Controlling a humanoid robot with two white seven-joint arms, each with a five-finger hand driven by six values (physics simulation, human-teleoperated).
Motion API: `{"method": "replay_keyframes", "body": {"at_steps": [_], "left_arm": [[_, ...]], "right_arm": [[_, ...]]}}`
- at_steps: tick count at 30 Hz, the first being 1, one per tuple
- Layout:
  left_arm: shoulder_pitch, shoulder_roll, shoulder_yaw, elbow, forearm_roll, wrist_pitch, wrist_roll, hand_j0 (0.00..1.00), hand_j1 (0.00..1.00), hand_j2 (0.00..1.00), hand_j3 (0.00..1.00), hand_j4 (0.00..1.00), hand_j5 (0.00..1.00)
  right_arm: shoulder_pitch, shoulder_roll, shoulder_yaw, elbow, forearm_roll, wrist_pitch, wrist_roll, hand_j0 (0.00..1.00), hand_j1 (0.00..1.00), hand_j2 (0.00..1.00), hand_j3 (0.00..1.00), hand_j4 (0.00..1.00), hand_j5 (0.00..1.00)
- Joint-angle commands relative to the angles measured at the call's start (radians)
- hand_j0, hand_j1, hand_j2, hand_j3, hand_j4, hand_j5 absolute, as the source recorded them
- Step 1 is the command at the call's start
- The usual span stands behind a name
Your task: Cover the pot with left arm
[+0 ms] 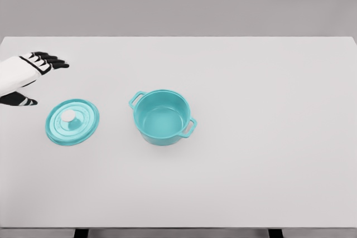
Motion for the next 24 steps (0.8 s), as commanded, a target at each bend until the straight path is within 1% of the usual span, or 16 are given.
{"method": "replay_keyframes", "body": {"at_steps": [1,4,5,7,8,14,18,24], "left_arm": [[-0.002,0.087,-0.088,0.012,0.096,0.001,-0.101,1.00,1.00,1.00,1.00,1.00,1.00],[-0.028,0.089,-0.139,0.023,0.095,0.001,-0.101,1.00,1.00,1.00,1.00,1.00,1.00],[-0.028,0.089,-0.146,0.033,0.093,0.001,-0.101,0.96,0.96,0.96,0.96,0.96,0.96],[-0.029,0.089,-0.155,0.033,0.093,0.001,-0.101,0.81,0.81,0.81,0.81,0.81,0.81],[-0.029,0.089,-0.163,0.032,0.092,0.001,-0.101,0.79,0.79,0.79,0.79,0.79,0.79],[-0.035,0.072,-0.166,0.018,0.093,0.001,-0.101,0.79,0.79,0.79,0.79,0.79,0.79],[-0.045,0.046,-0.171,0.018,0.090,0.001,-0.101,0.79,0.79,0.79,0.79,0.79,0.79],[-0.051,-0.017,-0.171,0.030,0.069,0.001,-0.101,0.80,0.80,0.80,0.80,0.80,0.80]], "right_arm": [[0.000,0.000,0.000,-0.001,0.000,0.000,0.000,1.00,1.00,1.00,1.00,1.00,1.00],[0.000,0.000,0.000,0.000,0.000,0.000,0.000,1.00,1.00,1.00,1.00,1.00,1.00],[0.000,0.000,0.000,0.000,0.000,0.000,0.000,1.00,1.00,1.00,1.00,1.00,1.00],[0.000,0.000,0.000,0.000,0.000,0.000,0.000,1.00,1.00,1.00,1.00,1.00,1.00],[0.000,0.000,0.000,0.000,0.000,0.000,0.000,1.00,1.00,1.00,1.00,1.00,1.00],[0.000,0.000,0.000,0.000,0.000,0.000,0.000,1.00,1.00,1.00,1.00,1.00,1.00],[0.000,0.000,0.000,-0.001,0.000,0.000,0.000,1.00,1.00,1.00,1.00,1.00,1.00],[0.000,0.000,0.000,0.000,0.000,0.000,0.000,1.00,1.00,1.00,1.00,1.00,1.00]]}}
